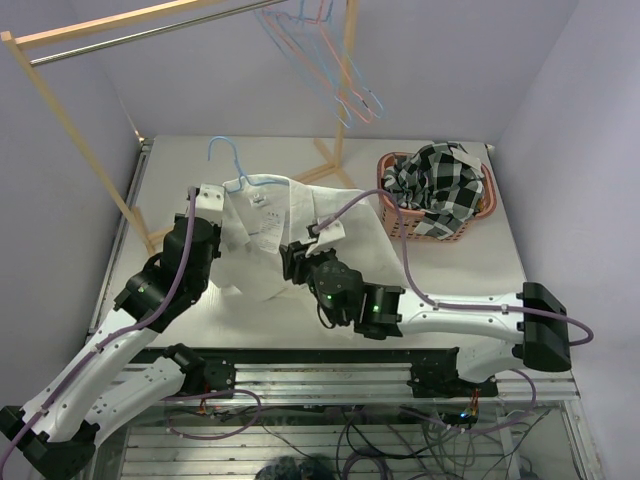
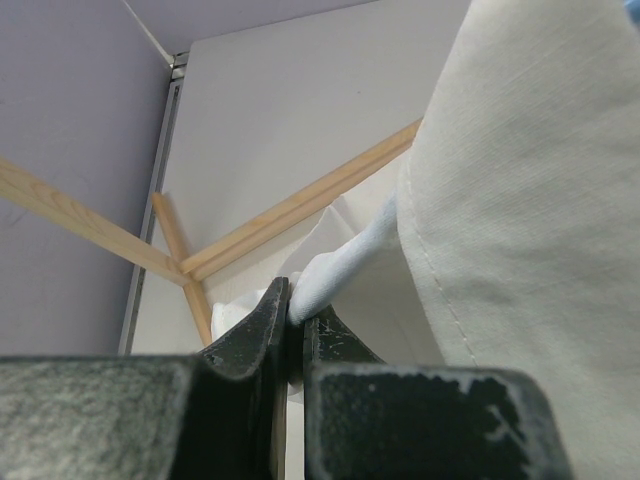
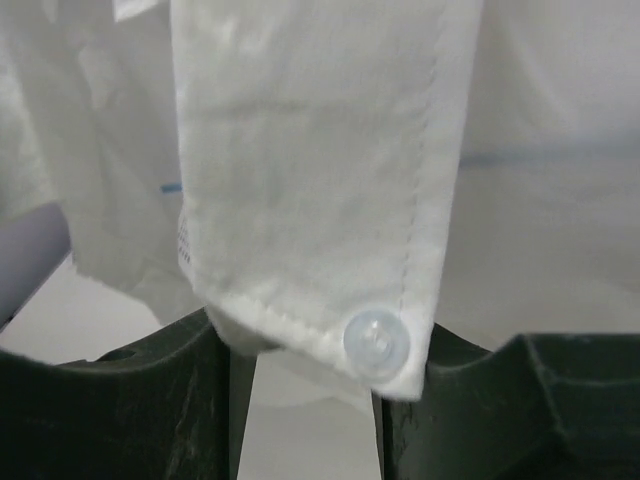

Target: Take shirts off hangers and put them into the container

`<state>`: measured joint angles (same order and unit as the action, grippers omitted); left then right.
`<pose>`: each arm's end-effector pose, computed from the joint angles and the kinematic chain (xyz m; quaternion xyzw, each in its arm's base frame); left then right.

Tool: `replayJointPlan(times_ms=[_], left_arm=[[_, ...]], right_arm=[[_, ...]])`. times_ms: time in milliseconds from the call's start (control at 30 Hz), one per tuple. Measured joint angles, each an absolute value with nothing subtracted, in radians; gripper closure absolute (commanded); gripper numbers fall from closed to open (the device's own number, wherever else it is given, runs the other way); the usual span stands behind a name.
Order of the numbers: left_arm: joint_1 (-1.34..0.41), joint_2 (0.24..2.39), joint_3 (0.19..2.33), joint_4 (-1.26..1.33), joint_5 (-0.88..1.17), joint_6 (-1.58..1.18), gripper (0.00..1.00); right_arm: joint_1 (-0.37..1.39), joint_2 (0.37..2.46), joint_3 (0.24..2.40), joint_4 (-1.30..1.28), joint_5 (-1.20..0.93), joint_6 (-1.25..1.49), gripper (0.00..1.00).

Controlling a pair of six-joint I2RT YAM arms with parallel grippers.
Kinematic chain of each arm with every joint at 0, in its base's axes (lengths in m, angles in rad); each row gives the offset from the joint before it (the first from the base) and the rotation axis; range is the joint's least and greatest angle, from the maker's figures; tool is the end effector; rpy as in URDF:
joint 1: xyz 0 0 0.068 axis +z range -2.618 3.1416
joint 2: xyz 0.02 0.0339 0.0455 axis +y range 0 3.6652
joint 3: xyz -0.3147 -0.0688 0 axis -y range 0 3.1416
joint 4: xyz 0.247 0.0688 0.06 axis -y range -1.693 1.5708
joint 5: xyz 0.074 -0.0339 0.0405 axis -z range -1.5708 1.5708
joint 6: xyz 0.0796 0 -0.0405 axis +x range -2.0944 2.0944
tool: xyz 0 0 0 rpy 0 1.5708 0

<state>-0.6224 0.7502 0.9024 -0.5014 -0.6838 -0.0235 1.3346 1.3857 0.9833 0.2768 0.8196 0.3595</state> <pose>0.1531 -0.0480 0.3784 0.0439 0.7942 0.0890 0.5996 0.1362 0.3171 0.3652 -0.0895 0.7313 0.2566 0.6256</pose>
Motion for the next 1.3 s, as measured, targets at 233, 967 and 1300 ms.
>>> replayJointPlan(times_ms=[233,967,1300], left_arm=[[-0.622,0.751,0.902,-0.501,-0.683,-0.023,0.93],[-0.631,0.752,0.902,-0.435,-0.555,-0.018,0.93],[-0.625,0.733,0.902,-0.434,-0.537,-0.006,0.93]], right_arm=[[1.335,1.451,1.027,0.281,0.983,0.34,1.0],[1.037,1.119,1.331,-0.161,0.982,0.087,1.0],[0.958,1.181,1.493,-0.346,0.771,0.098,1.0]])
